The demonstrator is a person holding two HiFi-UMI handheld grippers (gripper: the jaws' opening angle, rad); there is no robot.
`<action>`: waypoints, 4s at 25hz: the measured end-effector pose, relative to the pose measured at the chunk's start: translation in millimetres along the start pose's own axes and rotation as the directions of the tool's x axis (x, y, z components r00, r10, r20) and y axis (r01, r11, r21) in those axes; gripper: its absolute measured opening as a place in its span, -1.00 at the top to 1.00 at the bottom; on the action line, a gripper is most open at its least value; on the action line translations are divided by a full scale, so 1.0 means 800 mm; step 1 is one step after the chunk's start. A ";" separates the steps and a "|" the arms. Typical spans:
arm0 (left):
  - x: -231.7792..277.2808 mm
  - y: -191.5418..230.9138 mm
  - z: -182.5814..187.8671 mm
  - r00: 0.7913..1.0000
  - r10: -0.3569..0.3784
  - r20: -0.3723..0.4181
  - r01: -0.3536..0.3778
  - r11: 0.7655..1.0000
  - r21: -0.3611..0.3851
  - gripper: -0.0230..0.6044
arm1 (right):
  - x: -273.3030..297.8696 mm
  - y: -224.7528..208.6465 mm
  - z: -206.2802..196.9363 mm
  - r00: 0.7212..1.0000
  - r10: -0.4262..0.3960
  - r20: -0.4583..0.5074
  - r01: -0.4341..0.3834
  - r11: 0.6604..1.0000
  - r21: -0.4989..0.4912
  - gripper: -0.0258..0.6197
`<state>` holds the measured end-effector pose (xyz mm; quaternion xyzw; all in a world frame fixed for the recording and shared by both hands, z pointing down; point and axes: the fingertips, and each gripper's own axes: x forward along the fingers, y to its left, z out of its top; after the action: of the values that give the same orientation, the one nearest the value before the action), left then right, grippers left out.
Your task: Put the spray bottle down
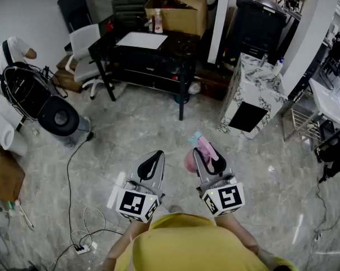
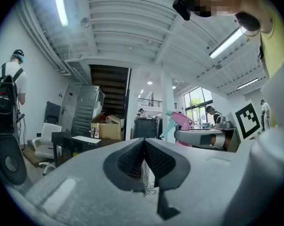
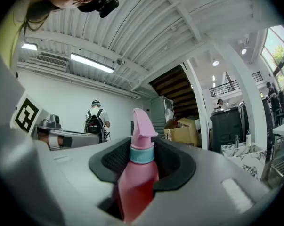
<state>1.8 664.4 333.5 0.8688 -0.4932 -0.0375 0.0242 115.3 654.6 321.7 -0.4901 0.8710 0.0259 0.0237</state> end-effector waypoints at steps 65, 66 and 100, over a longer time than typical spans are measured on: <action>0.407 0.412 -0.010 0.995 -0.104 0.009 0.104 0.993 -0.055 0.93 | 0.552 -0.184 -0.041 0.995 -0.092 0.042 0.093 0.995 -0.018 0.46; 0.415 0.418 -0.011 0.995 -0.100 0.008 0.100 0.994 -0.054 0.93 | 0.561 -0.190 -0.042 0.995 -0.090 0.046 0.090 0.996 -0.015 0.46; 0.945 0.629 -0.037 0.998 -0.060 0.000 0.060 0.997 -0.052 0.93 | 1.009 -0.538 -0.125 1.000 0.001 0.025 -0.002 1.000 0.019 0.46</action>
<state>-39.9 -242.4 371.5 0.8823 -0.4657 -0.0505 0.0459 63.1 -263.4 358.5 -0.4889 0.8712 0.0237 0.0391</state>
